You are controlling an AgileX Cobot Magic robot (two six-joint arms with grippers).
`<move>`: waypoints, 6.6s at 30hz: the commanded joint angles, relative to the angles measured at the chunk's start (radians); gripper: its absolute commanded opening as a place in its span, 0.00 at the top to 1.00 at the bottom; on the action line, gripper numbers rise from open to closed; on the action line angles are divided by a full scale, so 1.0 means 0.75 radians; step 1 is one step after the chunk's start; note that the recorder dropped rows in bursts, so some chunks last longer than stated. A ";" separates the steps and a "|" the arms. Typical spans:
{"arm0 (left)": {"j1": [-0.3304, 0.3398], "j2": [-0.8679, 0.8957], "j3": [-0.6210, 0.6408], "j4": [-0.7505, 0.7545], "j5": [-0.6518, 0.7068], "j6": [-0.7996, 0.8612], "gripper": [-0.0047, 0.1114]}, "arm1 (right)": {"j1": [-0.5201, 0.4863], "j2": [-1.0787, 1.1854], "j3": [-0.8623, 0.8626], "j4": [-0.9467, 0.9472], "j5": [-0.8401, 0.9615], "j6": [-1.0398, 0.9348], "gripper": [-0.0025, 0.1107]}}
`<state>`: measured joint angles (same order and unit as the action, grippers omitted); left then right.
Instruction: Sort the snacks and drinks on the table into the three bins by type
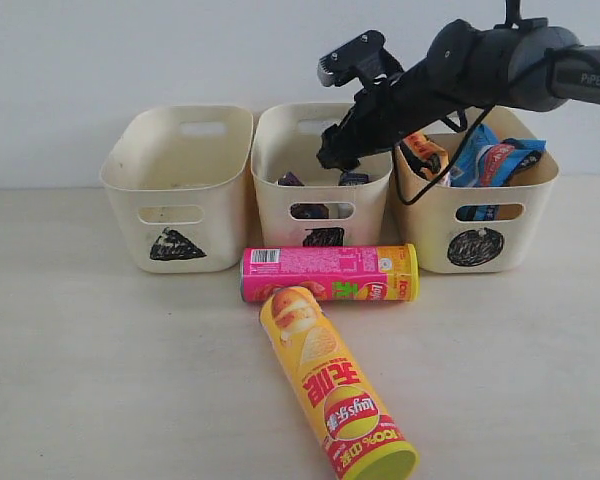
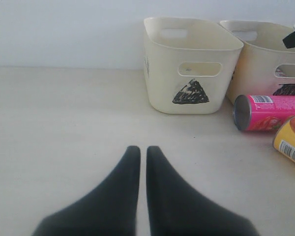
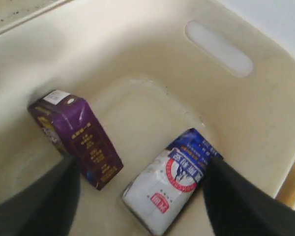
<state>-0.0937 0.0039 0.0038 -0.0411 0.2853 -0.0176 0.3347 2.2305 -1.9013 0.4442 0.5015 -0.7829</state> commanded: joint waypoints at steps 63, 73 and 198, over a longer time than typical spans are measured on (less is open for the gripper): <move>0.003 -0.005 -0.005 0.004 -0.010 -0.011 0.93 | -0.573 -2.066 1.542 -0.425 0.110 0.798 0.98; 0.003 -0.005 -0.005 0.004 -0.010 -0.011 0.93 | -0.539 -2.307 1.924 -0.418 -0.365 0.777 0.98; -0.808 2.003 -1.479 0.178 0.838 -0.170 0.93 | -0.539 -2.974 2.535 -0.592 -0.234 1.011 0.98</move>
<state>-0.6679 1.4442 -1.0541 0.1081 0.9051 -0.0863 -0.0701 0.0056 -0.0040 0.0084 0.3309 -0.0251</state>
